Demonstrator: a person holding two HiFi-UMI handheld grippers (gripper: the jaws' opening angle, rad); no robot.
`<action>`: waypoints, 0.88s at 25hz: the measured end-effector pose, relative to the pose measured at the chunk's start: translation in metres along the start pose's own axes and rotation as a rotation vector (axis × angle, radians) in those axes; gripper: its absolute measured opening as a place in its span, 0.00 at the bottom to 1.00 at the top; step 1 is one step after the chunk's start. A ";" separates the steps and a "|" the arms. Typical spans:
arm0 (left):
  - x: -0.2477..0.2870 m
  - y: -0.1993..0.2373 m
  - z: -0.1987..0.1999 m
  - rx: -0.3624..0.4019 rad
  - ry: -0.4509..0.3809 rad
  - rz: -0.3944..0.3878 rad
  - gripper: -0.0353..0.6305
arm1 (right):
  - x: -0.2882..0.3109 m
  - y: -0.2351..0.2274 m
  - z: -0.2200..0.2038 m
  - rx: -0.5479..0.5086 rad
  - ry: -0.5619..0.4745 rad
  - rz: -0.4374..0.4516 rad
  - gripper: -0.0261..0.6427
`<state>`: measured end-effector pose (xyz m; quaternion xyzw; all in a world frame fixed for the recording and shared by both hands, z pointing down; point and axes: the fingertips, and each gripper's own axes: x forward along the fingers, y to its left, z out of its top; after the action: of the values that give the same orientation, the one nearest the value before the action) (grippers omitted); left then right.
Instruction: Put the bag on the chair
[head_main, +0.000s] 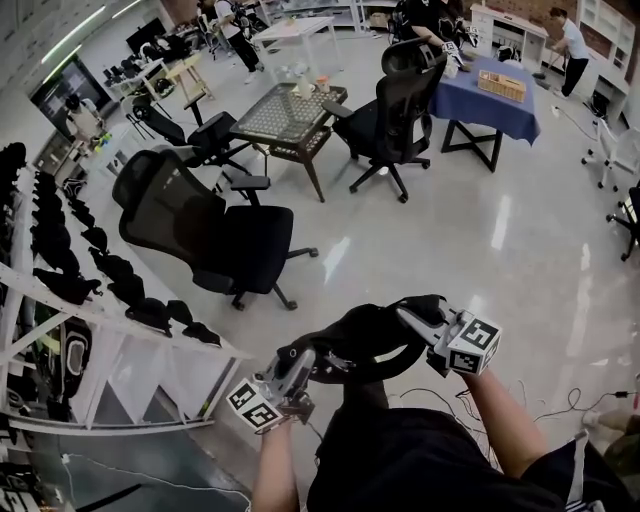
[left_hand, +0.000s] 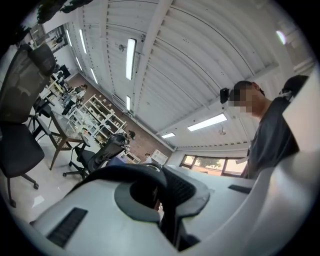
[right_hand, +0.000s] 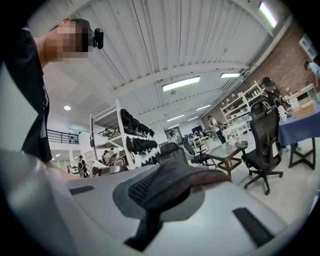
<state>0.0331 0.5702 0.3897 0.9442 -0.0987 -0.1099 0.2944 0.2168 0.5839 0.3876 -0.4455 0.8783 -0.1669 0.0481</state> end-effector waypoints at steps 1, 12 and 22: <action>0.005 0.005 0.000 -0.007 0.000 -0.007 0.09 | 0.002 -0.005 0.000 0.002 0.006 -0.007 0.05; 0.042 0.080 0.019 -0.093 0.012 -0.056 0.09 | 0.051 -0.062 0.015 0.013 0.047 -0.043 0.05; 0.106 0.176 0.068 -0.118 0.058 -0.087 0.09 | 0.124 -0.152 0.052 0.160 0.006 -0.095 0.05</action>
<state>0.0953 0.3656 0.4208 0.9313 -0.0422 -0.1008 0.3474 0.2712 0.3881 0.3978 -0.4808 0.8402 -0.2399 0.0728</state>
